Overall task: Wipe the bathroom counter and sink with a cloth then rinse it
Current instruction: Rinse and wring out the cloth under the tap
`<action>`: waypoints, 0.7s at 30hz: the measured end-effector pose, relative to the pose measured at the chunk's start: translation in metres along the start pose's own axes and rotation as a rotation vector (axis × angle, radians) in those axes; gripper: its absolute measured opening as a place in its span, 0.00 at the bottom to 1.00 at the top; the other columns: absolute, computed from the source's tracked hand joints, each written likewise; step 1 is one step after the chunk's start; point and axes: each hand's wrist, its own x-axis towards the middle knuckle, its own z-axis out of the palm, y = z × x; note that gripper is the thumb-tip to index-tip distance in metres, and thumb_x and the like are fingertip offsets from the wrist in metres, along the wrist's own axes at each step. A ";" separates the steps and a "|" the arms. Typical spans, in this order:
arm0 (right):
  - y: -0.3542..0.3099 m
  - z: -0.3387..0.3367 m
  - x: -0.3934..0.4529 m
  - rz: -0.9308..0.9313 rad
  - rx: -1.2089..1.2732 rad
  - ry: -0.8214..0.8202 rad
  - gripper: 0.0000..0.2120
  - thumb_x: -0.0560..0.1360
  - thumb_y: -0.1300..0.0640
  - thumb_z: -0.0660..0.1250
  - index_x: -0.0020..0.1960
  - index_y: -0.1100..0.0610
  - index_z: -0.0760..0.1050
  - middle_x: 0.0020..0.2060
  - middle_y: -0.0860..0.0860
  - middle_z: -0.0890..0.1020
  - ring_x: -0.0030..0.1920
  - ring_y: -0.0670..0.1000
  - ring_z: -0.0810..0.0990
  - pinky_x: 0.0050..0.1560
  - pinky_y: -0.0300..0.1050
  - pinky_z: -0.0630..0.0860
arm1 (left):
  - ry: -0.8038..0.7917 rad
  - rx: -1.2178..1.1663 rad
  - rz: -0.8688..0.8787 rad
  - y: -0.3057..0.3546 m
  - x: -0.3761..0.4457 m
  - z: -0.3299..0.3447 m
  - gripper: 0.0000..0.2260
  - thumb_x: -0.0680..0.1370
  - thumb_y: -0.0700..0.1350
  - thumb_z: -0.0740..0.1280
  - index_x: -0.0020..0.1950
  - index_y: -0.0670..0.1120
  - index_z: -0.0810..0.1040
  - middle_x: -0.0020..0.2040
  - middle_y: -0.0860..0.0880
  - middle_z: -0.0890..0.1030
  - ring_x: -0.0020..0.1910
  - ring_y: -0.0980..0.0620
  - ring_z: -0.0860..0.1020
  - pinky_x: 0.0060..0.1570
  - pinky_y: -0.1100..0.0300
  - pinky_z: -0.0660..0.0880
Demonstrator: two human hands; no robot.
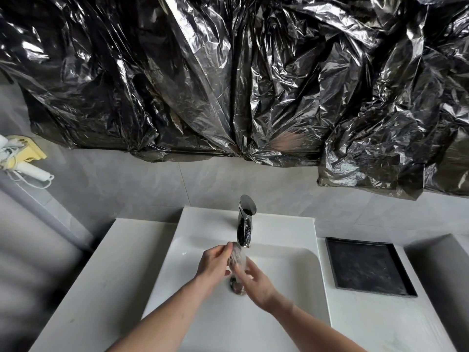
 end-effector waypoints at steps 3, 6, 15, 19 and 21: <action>0.013 -0.008 0.003 0.003 -0.101 -0.063 0.22 0.72 0.41 0.75 0.64 0.45 0.77 0.49 0.45 0.87 0.50 0.42 0.85 0.51 0.33 0.78 | -0.013 -0.063 -0.081 0.000 0.006 0.001 0.16 0.81 0.53 0.67 0.51 0.41 0.86 0.44 0.41 0.87 0.41 0.47 0.86 0.38 0.56 0.82; 0.011 -0.015 0.013 0.009 0.039 -0.096 0.19 0.71 0.53 0.77 0.61 0.52 0.80 0.53 0.49 0.87 0.56 0.52 0.85 0.58 0.43 0.80 | -0.070 -0.160 -0.168 0.000 0.009 0.007 0.15 0.82 0.50 0.66 0.54 0.39 0.84 0.48 0.40 0.87 0.46 0.43 0.86 0.39 0.56 0.81; -0.009 -0.016 0.011 0.142 0.399 -0.011 0.07 0.78 0.59 0.63 0.49 0.58 0.80 0.41 0.56 0.82 0.44 0.55 0.80 0.49 0.47 0.76 | -0.055 0.244 0.098 -0.005 0.014 -0.003 0.10 0.76 0.56 0.73 0.48 0.49 0.83 0.48 0.55 0.84 0.42 0.53 0.84 0.40 0.58 0.80; -0.018 -0.014 0.010 0.080 0.349 0.030 0.08 0.70 0.56 0.64 0.47 0.58 0.76 0.38 0.53 0.78 0.40 0.53 0.76 0.44 0.44 0.77 | 0.023 0.593 0.251 -0.012 0.016 -0.009 0.20 0.75 0.65 0.68 0.39 0.49 0.80 0.43 0.56 0.79 0.36 0.58 0.80 0.42 0.61 0.75; -0.021 -0.012 0.011 0.081 0.315 0.013 0.11 0.67 0.58 0.63 0.49 0.58 0.75 0.39 0.54 0.78 0.41 0.54 0.76 0.44 0.47 0.78 | -0.064 0.728 0.325 -0.013 0.016 -0.009 0.20 0.79 0.63 0.63 0.40 0.48 0.79 0.45 0.54 0.76 0.42 0.56 0.79 0.49 0.58 0.75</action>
